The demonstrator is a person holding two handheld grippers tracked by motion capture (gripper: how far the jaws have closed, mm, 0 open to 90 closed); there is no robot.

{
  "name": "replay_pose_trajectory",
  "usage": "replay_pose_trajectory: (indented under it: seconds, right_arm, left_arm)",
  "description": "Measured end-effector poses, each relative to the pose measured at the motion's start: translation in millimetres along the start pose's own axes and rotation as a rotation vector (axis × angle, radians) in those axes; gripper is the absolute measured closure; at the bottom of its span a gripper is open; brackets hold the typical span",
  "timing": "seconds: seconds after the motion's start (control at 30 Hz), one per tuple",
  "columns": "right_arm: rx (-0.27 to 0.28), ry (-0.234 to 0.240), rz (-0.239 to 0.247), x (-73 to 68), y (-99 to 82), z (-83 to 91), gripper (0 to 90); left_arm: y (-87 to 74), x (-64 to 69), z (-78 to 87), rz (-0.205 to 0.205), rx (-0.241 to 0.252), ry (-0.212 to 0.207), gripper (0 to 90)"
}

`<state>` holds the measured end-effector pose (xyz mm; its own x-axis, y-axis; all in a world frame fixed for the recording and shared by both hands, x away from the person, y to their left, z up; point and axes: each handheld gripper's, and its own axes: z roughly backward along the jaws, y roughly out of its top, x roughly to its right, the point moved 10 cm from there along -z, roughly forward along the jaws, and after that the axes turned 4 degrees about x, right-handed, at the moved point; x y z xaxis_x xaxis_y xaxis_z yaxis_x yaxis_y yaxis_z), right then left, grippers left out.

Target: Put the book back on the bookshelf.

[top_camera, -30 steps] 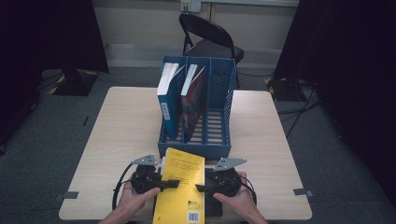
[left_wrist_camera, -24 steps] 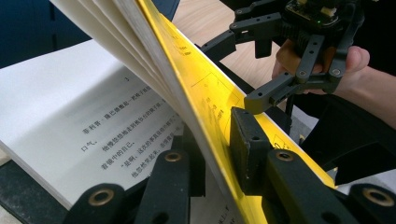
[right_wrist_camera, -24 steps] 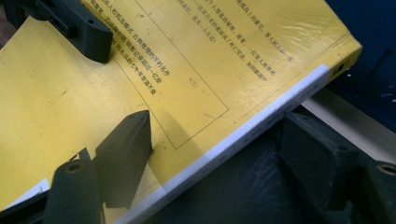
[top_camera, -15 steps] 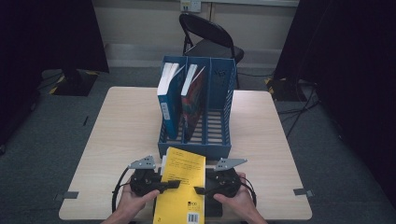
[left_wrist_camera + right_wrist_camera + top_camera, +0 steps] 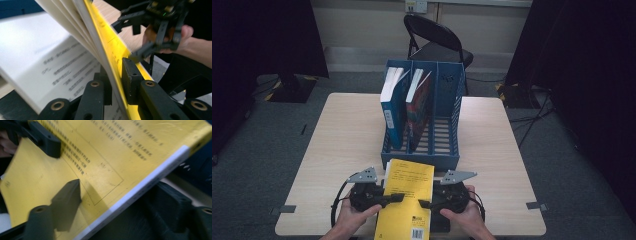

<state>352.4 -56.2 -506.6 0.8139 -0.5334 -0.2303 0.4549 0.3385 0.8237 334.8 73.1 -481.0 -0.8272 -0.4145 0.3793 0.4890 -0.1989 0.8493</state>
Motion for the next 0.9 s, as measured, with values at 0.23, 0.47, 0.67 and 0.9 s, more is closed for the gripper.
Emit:
replay_pose_trajectory:
  seconds: [0.23, 0.47, 0.67, 0.9]
  right_arm:
    - [0.066, -0.004, 0.002, -0.5, 17.7, 6.2, 39.6]
    - [0.101, 0.007, -0.016, -3.5, 28.3, 9.6, 47.0]
    - [0.126, 0.014, 0.001, -6.1, 40.7, 16.2, 55.6]
    - [0.169, 0.044, -0.012, -7.4, 53.0, 25.2, 61.6]
  left_arm:
    - [3.8, -1.7, 2.7, 0.011, 0.020, -0.003, 81.5]
    - [7.2, -4.3, 4.4, 0.022, 0.023, 0.012, 81.8]
    - [11.8, -5.7, 7.9, 0.044, 0.036, 0.029, 81.7]
    - [23.7, -0.6, 13.0, 0.014, 0.059, 0.020, 82.1]
